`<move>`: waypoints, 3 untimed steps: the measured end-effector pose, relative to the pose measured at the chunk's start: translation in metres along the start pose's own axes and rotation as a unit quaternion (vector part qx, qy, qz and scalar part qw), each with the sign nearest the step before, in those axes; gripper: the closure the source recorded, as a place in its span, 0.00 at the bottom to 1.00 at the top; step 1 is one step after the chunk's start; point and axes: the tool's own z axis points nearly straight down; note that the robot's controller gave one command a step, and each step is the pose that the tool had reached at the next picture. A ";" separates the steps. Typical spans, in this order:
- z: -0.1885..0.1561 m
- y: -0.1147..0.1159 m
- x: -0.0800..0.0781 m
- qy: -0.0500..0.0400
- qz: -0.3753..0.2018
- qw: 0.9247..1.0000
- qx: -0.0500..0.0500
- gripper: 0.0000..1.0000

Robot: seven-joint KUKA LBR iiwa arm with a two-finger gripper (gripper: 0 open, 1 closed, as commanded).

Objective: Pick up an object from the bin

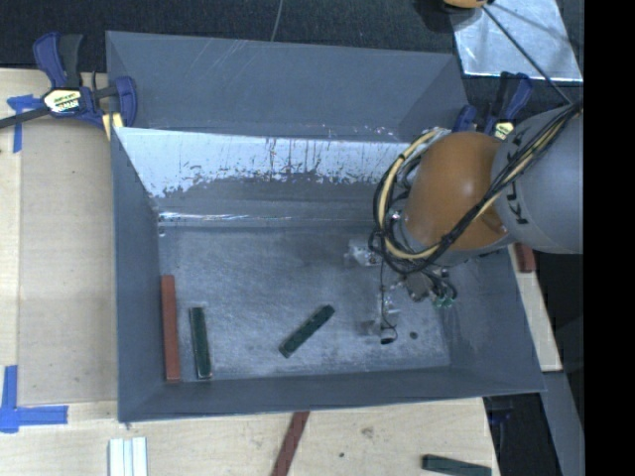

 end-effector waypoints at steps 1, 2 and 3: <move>-0.006 0.012 0.025 0.001 -0.078 0.997 0.000 0.00; 0.002 0.078 0.027 0.001 -0.120 0.993 0.000 1.00; 0.002 0.078 0.027 0.001 -0.120 0.993 0.000 1.00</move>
Offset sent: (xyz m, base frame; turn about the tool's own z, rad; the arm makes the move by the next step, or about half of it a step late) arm -0.0389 0.0731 -0.0025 -0.2398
